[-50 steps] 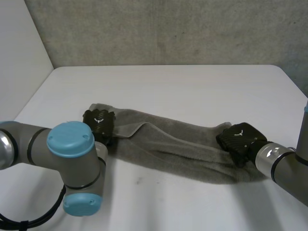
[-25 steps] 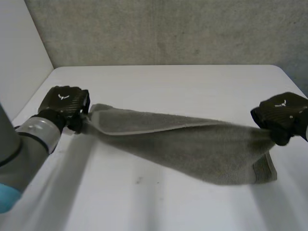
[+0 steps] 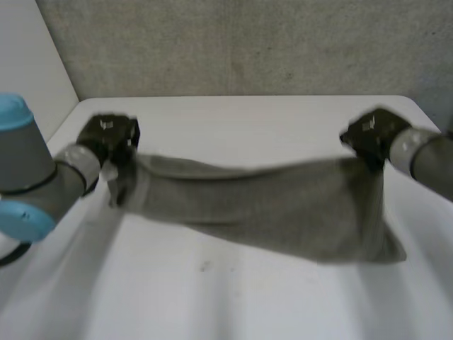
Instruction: Fold the towel.
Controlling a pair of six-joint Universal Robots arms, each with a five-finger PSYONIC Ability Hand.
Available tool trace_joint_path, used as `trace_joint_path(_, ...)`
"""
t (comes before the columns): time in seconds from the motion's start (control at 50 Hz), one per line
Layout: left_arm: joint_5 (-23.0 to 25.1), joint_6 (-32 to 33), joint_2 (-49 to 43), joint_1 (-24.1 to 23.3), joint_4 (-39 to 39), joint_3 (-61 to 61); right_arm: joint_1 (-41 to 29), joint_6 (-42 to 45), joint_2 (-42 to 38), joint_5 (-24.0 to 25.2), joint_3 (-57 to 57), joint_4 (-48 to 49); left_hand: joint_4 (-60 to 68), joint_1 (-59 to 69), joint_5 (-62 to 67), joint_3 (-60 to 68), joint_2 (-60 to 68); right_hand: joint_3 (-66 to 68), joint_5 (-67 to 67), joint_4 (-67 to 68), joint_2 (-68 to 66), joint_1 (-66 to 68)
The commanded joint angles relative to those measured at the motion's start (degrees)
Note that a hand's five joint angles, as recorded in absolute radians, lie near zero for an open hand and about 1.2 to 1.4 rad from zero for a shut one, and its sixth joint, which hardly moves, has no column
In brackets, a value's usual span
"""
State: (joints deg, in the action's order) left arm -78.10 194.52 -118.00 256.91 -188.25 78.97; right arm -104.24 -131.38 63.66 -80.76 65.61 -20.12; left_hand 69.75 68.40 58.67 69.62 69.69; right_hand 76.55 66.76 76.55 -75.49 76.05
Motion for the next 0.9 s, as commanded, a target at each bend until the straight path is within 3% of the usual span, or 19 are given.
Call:
trace_joint_path(0.02, -0.65, -8.34, -0.39, -0.79, -9.13, -17.68, -3.60, -8.34, -5.57, -4.49, -24.97, 18.32, 10.25, 11.60, 11.33, 10.38, 10.31, 3.45, 3.24, 3.45, -4.51, 3.95)
trace_joint_path(0.06, -0.65, -11.88, 0.14, -0.79, -11.52, -20.08, -3.51, -11.27, -5.21, -4.76, -27.12, 22.40, 10.25, 11.60, 11.33, 10.38, 10.31, 3.45, 3.24, 3.45, -4.51, 3.95)
trace_joint_path(0.1, -0.74, -19.49, 1.71, -0.27, -15.20, -23.06, -3.60, -15.65, -3.73, -4.76, -28.08, 26.96, 10.25, 11.60, 11.33, 10.38, 10.31, 3.45, 3.24, 3.45, -4.51, 3.95)
trace_joint_path(0.26, 0.23, -30.60, 2.86, 1.49, -17.41, -19.66, -4.92, -16.81, 0.66, -3.79, -19.67, 19.88, 10.25, 11.60, 11.33, 10.38, 10.31, 3.45, 3.24, 3.45, -4.51, 3.95)
trace_joint_path(0.38, 3.13, -30.52, 3.39, 4.39, -18.29, -8.57, -4.92, -15.49, 2.52, -3.26, -10.33, 14.76, 10.25, 11.60, 11.33, 10.38, 10.31, 3.45, 3.24, 3.45, -4.51, 3.95)
trace_joint_path(0.42, 8.11, -30.43, 3.22, 6.05, -19.78, -1.48, -4.92, -12.08, 2.96, -1.78, -2.64, 12.22, 10.25, 11.60, 11.33, 10.38, 10.31, 3.45, 3.24, 3.45, -4.51, 3.95)
trace_joint_path(0.54, 15.17, -30.08, 2.78, 10.19, -22.60, 9.45, -4.83, -5.12, 2.70, 0.52, 10.06, 10.36, 10.25, 11.60, 11.33, 10.38, 10.31, 3.45, 3.24, 3.45, -4.51, 3.95)
trace_joint_path(0.64, 20.01, -24.80, 2.69, 13.01, -23.48, 17.45, -4.83, -1.95, 0.67, 1.13, 20.34, 13.44, 10.25, 11.60, 11.33, 10.38, 10.31, 3.45, 3.24, 3.45, -4.51, 3.95)
trace_joint_path(0.68, 22.28, -19.03, 3.30, 15.02, -23.13, 21.03, -4.83, -1.43, -1.16, 1.04, 24.89, 16.76, 10.25, 11.60, 11.33, 10.38, 10.31, 3.45, 3.24, 3.45, -4.51, 3.95)
trace_joint_path(0.82, 24.93, -12.24, 6.37, 17.66, -22.86, 25.00, -4.74, -2.57, -0.47, 0.87, 28.78, 20.99, 10.25, 11.60, 11.33, 10.38, 10.31, 3.45, 3.24, 3.45, -4.51, 3.95)
trace_joint_path(0.86, 24.93, -12.32, 6.99, 17.66, -22.86, 25.27, -4.57, -3.01, 0.50, 0.87, 29.31, 21.88, 10.25, 11.60, 11.33, 10.38, 10.31, -4.40, -4.60, -4.40, 3.33, -3.90)
trace_joint_path(0.9, 24.93, -12.59, 7.61, 17.67, -22.77, 25.53, -4.39, -5.19, 3.21, 0.87, 30.97, 24.15, 10.25, 11.60, 11.33, 10.38, 10.31, -41.91, -42.11, -41.91, 40.84, -41.40)
